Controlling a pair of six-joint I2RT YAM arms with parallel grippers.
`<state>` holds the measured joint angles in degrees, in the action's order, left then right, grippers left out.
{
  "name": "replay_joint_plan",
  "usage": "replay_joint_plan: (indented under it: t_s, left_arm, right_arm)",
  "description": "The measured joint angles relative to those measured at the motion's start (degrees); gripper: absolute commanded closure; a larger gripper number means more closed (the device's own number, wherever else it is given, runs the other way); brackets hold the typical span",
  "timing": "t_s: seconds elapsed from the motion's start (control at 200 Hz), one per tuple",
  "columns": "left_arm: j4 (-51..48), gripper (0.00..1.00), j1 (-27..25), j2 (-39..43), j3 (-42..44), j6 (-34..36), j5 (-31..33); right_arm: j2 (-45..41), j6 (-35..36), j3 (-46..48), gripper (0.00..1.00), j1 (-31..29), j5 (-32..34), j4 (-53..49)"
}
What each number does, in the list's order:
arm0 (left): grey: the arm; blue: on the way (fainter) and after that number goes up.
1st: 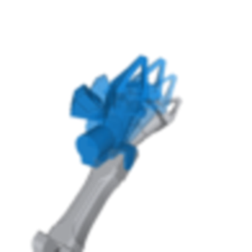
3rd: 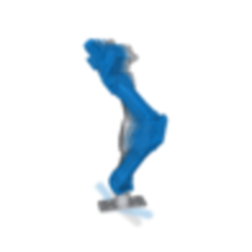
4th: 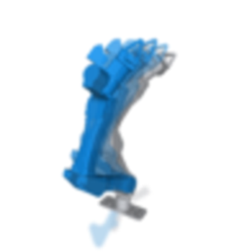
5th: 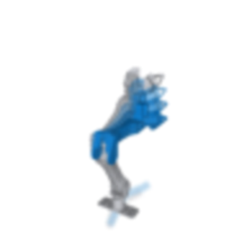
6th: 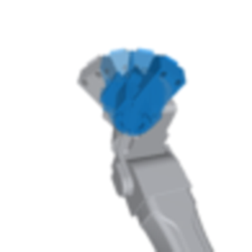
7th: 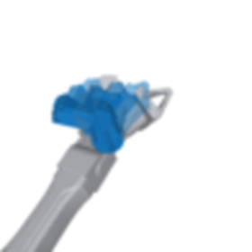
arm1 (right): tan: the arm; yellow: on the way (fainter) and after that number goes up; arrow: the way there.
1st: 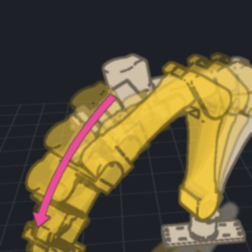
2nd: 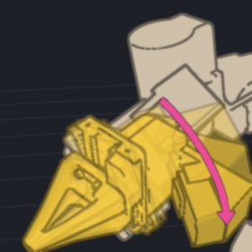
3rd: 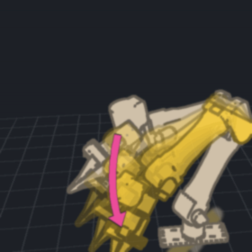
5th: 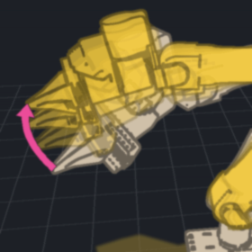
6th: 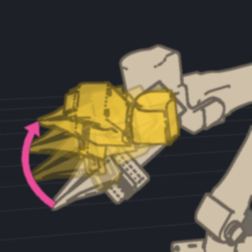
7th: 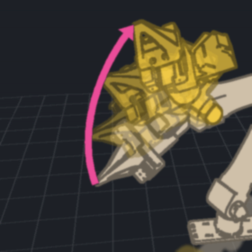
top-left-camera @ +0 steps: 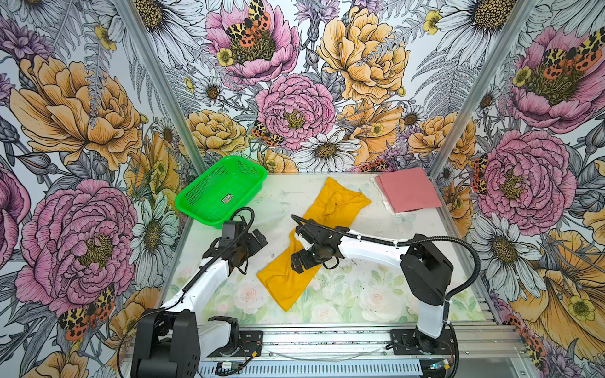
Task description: Fold and stack the t-shirts
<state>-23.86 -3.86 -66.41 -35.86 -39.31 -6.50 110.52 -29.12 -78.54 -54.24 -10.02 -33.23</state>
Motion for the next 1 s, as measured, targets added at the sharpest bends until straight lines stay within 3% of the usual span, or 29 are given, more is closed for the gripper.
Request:
replay_joint_plan:
  t_s: [0.275, 0.615, 0.836, 1.001]
  left_arm:
    - [-1.77, 0.01, 6.58, 3.21, -0.7, 2.49, -3.37]
    - [-2.6, 0.01, 13.49, 5.38, -0.94, 4.28, -7.15]
    - [-3.17, 0.01, 11.69, 5.27, -2.43, 5.05, -8.24]
    - [-2.8, 0.01, 2.23, 1.95, -4.9, 5.18, -7.65]
  right_arm:
    - [7.37, -1.01, -5.14, 0.02, -6.58, 1.49, 0.98]
    - [10.64, 1.44, -9.57, 0.02, -9.84, 5.51, -2.01]
    - [0.11, 1.6, 8.02, 0.03, -12.57, 9.22, 4.76]
    - [-12.41, -2.71, 23.63, 0.02, -13.07, 10.23, 5.79]
